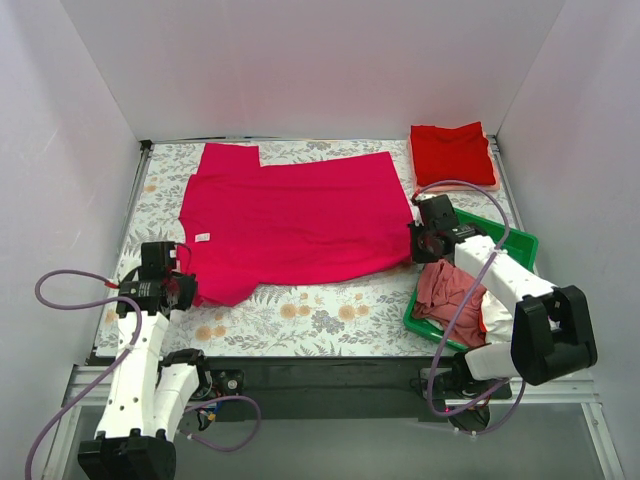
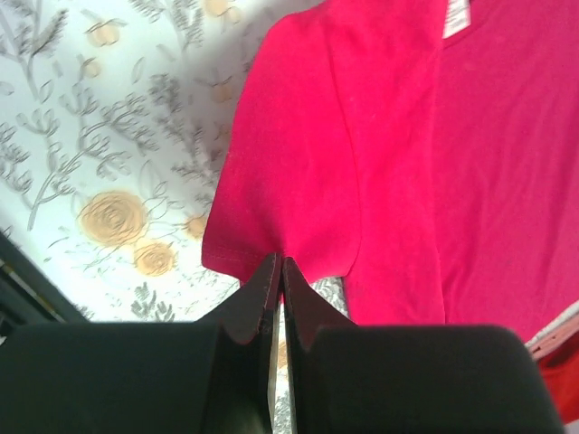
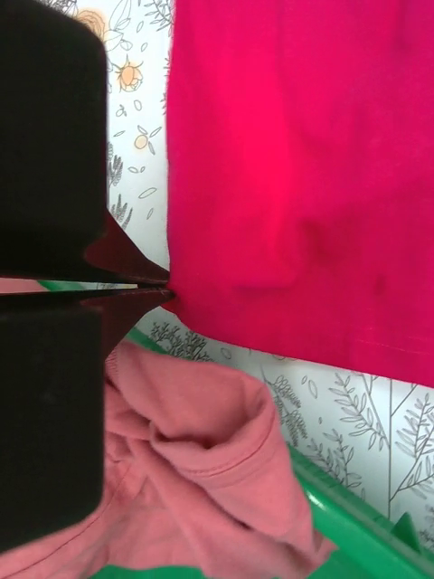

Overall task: Fold and stack the t-shirts
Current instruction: Flatten the tshirt out

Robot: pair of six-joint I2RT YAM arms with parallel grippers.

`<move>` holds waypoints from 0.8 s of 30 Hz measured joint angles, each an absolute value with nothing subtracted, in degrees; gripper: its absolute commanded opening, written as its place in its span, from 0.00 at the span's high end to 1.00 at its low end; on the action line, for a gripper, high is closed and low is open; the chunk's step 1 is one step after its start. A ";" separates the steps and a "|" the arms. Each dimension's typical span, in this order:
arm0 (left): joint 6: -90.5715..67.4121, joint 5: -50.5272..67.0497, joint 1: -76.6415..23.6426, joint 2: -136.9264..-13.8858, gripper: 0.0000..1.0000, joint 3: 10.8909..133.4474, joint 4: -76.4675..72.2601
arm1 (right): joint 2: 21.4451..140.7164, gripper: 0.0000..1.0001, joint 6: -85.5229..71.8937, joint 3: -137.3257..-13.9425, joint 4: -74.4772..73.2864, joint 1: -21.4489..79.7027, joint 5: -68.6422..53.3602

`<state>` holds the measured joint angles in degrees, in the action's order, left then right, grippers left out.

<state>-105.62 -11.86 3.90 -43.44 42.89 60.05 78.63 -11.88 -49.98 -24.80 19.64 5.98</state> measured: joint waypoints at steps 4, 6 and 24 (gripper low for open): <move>-107.13 -12.16 3.90 -43.64 1.00 43.00 63.68 | 76.60 0.99 -11.86 -49.17 -26.09 19.64 7.09; -107.70 -12.23 3.90 -43.68 1.00 43.00 65.21 | 76.14 0.99 -11.86 -49.04 -26.96 19.62 7.68; -110.37 -9.39 3.90 -37.34 0.93 49.58 76.05 | 72.31 0.96 -11.46 -48.95 -30.22 19.62 8.14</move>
<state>-110.37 -9.39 3.90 -37.34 49.58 76.05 72.31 -11.46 -48.95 -30.22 19.62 8.14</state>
